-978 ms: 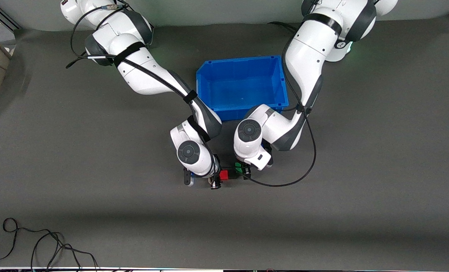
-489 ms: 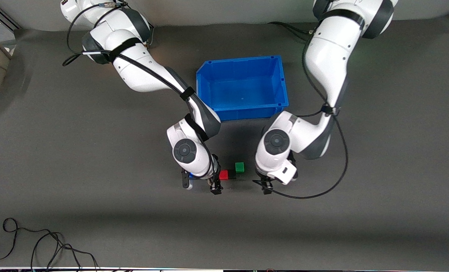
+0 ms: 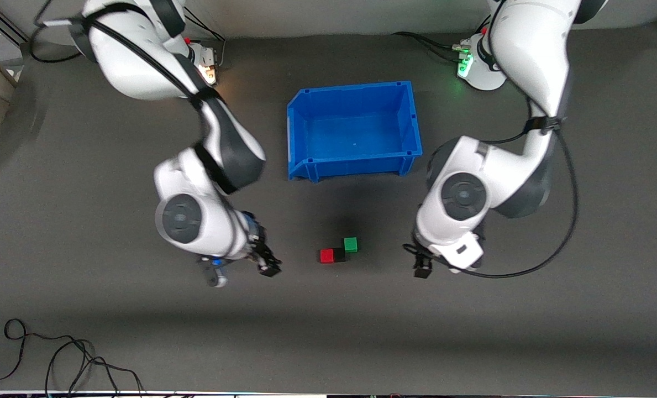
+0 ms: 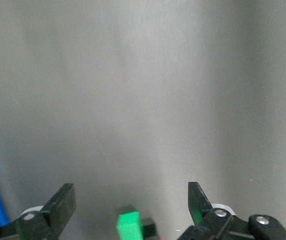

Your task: Attach green and red cubes to black cube

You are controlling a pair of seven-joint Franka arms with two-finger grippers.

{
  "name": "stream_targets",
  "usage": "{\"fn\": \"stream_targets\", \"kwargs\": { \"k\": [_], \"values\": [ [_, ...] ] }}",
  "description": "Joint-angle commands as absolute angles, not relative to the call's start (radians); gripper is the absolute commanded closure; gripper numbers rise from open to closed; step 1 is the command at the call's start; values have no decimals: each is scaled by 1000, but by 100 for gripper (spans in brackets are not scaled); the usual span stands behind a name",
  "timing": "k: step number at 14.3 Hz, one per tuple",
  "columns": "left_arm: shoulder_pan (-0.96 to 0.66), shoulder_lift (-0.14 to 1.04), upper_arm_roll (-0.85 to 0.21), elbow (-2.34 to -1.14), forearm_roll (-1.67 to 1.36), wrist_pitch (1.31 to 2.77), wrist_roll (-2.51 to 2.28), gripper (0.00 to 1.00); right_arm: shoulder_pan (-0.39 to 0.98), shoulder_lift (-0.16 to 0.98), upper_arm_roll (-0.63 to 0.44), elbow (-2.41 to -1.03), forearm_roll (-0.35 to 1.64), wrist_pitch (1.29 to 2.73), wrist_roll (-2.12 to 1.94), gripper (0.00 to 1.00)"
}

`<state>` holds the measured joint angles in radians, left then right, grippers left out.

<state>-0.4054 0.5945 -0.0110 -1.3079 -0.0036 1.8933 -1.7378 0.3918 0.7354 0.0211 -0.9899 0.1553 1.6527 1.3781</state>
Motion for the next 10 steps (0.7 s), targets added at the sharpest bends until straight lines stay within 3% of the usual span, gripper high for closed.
{"fn": "stream_targets", "kwargs": {
  "k": [1, 5, 10],
  "values": [
    [-318, 477, -21, -1371, -26, 1783, -1506, 0, 293, 551, 25, -1074, 172, 1443, 1067, 3],
    [-184, 373, -20, -1384, -54, 1629, -1150, 0, 204, 327, -20, -1163, 146, 1246, 680, 2],
    [-25, 263, -17, -1413, -63, 1517, -586, 0, 206, 236, -138, -1213, 72, 1157, 297, 1]
  ]
}}
